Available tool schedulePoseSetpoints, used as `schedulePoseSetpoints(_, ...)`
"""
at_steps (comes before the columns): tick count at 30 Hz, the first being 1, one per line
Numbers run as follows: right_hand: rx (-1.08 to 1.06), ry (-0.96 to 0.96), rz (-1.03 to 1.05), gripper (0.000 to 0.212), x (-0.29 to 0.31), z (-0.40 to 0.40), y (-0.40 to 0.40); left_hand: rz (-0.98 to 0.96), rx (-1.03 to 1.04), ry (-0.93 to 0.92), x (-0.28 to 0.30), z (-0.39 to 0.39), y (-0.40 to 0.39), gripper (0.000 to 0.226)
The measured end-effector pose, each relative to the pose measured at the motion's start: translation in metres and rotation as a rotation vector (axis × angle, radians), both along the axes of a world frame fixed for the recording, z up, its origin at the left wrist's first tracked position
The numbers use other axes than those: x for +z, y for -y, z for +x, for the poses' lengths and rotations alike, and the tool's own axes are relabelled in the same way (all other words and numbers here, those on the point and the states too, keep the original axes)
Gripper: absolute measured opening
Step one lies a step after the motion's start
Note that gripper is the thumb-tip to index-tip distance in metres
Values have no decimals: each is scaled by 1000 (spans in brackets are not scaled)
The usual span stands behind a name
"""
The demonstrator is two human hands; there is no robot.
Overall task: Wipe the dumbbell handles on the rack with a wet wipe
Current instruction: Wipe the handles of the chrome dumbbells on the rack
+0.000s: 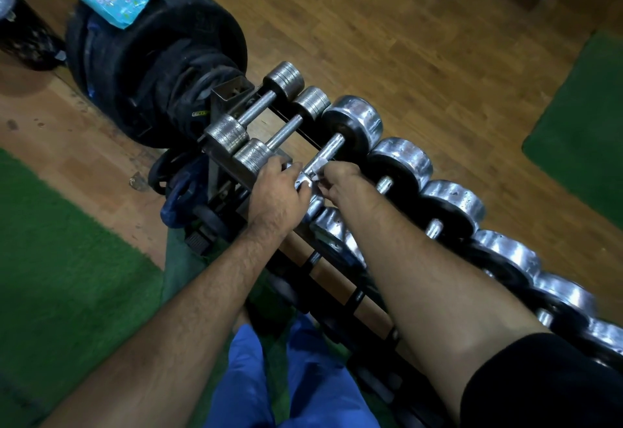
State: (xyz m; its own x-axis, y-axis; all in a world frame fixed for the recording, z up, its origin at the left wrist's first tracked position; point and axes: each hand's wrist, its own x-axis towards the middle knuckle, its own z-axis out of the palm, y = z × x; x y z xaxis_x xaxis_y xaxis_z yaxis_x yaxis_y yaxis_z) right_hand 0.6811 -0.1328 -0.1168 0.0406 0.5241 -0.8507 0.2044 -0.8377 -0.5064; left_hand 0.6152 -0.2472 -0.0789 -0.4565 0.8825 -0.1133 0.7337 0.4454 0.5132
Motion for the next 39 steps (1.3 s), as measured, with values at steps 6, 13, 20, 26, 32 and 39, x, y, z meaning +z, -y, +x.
schedulePoseSetpoints(6, -75, -110, 64, 22, 8, 9, 3, 15, 13, 23, -1, 0, 0, 45)
schedulePoseSetpoints(13, -203, 249, 446, 9, 15, -14, -6, 16, 22, 46, 0, -2, 0, 45)
schedulePoseSetpoints(20, 16, 389, 683, 20, -7, -8, 5, 8, 9, 32, -2, -5, 0, 46)
schedulePoseSetpoints(26, 397, 560, 946, 19, -14, 4, -2, 23, -8, 24, -4, -5, 1, 46)
schedulePoseSetpoints(32, 987, 651, 1150, 25, -6, 22, -35, 16, -12, 34, -2, -8, 1, 47)
schedulePoseSetpoints(39, 1360, 509, 1306, 24, -18, 22, -17, -2, -13, 21, -3, -8, 0, 47)
